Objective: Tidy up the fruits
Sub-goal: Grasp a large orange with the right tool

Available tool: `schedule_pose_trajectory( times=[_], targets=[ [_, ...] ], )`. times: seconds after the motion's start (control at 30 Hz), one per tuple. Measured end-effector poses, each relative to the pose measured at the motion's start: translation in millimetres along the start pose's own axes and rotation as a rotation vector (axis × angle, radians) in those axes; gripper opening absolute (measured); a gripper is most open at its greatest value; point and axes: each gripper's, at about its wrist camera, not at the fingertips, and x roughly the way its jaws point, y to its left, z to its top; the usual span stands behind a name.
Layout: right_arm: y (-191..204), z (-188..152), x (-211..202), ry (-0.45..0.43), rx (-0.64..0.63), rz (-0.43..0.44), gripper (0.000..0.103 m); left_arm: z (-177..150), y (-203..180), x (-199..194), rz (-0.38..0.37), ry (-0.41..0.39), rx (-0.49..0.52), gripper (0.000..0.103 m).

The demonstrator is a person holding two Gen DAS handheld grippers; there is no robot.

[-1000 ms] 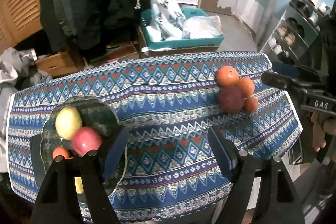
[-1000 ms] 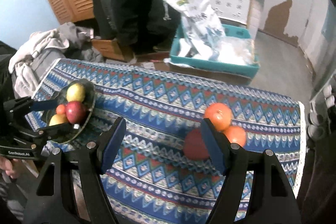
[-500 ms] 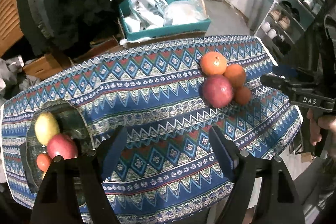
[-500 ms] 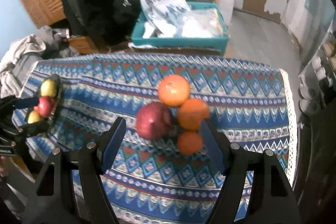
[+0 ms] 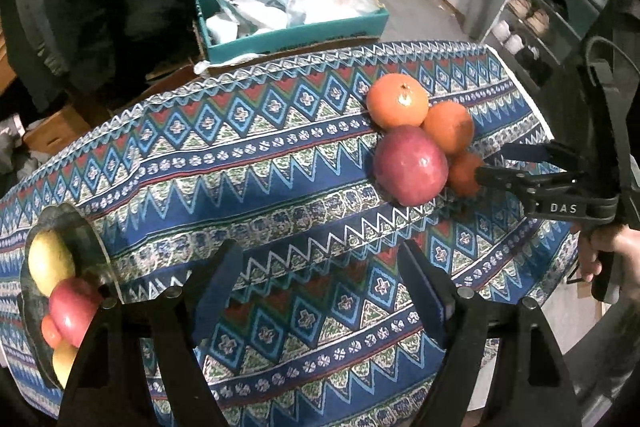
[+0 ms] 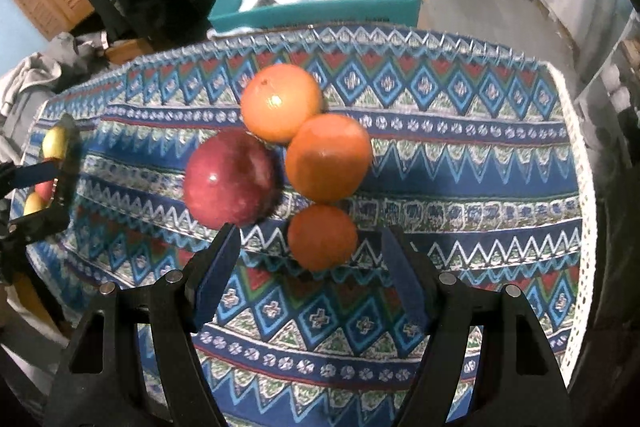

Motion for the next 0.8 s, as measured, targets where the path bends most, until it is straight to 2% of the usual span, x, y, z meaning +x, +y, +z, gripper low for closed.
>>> schedule_pose_trajectory(
  times=[0.4,0.6,0.8],
  targets=[
    [5.9,-1.9,38.4,0.059,-0.049,0.007,0.074,0.5,-8.8,29.4,-0.025,0.044,0.017,0.081],
    [7.5,-3.1,42.6,0.063,-0.074,-0.018,0.048,5.2,-18.8,35.1,-0.088,0.052,0.002,0.081],
    [0.3,-4.3,30.4,0.046,-0.035,-0.003,0.047,19.4,-37.8,39.5,-0.104,0.043,0.049,0.085]
  ],
)
